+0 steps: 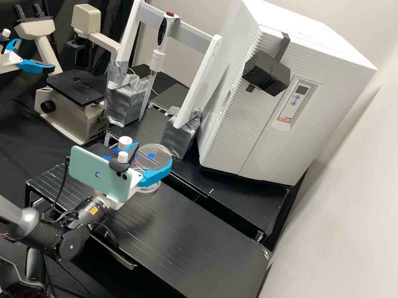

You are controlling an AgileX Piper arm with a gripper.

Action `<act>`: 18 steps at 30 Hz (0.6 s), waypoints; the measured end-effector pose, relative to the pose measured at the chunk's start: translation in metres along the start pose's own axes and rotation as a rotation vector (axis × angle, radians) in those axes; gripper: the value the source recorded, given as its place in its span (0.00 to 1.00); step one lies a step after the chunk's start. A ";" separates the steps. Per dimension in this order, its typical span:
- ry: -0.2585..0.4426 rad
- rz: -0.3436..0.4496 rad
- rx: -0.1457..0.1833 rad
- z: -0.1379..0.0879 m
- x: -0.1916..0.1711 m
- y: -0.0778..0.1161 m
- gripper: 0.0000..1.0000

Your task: Close the lid

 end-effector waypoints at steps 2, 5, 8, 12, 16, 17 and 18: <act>0.013 -0.032 -0.016 -0.002 -0.001 -0.003 0.00; 0.022 -0.078 -0.025 -0.002 -0.002 -0.006 0.00; 0.025 -0.135 -0.042 -0.002 -0.003 -0.011 0.00; 0.017 -0.203 -0.055 0.002 -0.004 -0.017 0.00; -0.010 -0.229 -0.038 0.008 -0.004 -0.019 0.00; -0.018 -0.227 -0.035 0.009 -0.004 -0.018 0.00; -0.025 -0.226 -0.030 0.011 -0.004 -0.018 0.00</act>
